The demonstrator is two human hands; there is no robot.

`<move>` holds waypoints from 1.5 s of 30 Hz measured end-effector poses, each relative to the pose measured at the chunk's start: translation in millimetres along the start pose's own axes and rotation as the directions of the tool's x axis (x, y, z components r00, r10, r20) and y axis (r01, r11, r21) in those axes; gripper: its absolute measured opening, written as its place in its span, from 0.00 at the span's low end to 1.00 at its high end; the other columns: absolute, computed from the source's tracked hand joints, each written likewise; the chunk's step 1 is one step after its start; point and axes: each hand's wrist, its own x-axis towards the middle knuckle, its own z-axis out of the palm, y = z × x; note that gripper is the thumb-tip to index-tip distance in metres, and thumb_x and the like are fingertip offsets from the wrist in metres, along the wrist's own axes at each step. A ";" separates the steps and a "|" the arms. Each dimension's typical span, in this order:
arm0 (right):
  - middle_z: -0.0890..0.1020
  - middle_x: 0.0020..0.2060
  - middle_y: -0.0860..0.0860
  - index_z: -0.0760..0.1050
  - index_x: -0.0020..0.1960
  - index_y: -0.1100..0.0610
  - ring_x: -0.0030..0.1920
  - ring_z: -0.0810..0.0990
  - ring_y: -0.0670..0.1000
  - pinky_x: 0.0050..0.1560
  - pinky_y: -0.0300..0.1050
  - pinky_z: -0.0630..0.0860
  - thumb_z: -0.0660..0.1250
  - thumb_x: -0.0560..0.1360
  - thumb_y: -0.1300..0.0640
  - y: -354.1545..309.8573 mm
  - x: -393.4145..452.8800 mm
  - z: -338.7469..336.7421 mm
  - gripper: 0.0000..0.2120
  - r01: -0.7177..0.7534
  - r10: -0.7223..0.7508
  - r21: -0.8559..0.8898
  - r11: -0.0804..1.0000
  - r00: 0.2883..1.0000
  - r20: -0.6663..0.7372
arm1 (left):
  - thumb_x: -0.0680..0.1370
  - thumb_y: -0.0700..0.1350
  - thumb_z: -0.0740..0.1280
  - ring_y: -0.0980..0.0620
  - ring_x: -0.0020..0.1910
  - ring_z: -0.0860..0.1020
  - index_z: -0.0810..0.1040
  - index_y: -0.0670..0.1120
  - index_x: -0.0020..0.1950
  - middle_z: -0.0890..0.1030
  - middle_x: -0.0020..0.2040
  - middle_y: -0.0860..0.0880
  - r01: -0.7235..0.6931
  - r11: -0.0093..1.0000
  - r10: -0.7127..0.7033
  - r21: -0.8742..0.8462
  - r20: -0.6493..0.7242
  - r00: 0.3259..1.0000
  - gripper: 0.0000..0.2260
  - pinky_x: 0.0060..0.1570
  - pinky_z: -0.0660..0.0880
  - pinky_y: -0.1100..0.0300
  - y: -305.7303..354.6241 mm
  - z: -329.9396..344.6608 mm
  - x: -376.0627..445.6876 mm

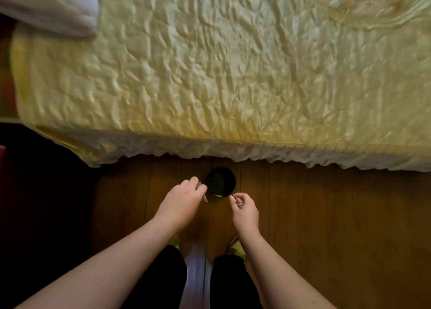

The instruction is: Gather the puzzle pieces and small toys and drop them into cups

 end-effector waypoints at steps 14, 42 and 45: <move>0.80 0.53 0.48 0.75 0.59 0.51 0.52 0.80 0.50 0.51 0.47 0.80 0.65 0.78 0.48 98.5 161.9 92.0 0.12 -0.003 0.003 0.013 1.000 1.000 -0.001 | 0.79 0.43 0.62 0.51 0.53 0.73 0.66 0.51 0.69 0.69 0.65 0.48 0.111 0.989 -0.098 -0.102 0.129 0.987 0.19 0.42 0.67 0.64 -51.0 167.8 80.0; 0.76 0.64 0.49 0.72 0.65 0.45 0.58 0.78 0.48 0.50 0.41 0.79 0.61 0.80 0.54 113.2 159.6 62.5 0.14 -0.012 0.009 0.067 0.998 0.999 0.049 | 0.78 0.37 0.60 0.43 0.71 0.62 0.59 0.50 0.76 0.59 0.74 0.45 0.131 0.984 -0.107 -0.120 0.191 0.976 0.27 0.67 0.67 0.52 -14.9 190.9 125.9; 0.72 0.68 0.48 0.68 0.70 0.46 0.61 0.75 0.47 0.46 0.35 0.74 0.60 0.81 0.52 103.1 146.6 51.3 0.18 -0.008 0.011 -0.024 1.000 0.993 0.118 | 0.80 0.44 0.59 0.44 0.72 0.60 0.58 0.49 0.76 0.61 0.75 0.45 0.064 0.998 -0.061 -0.014 0.149 0.987 0.24 0.69 0.61 0.50 -8.1 177.4 121.3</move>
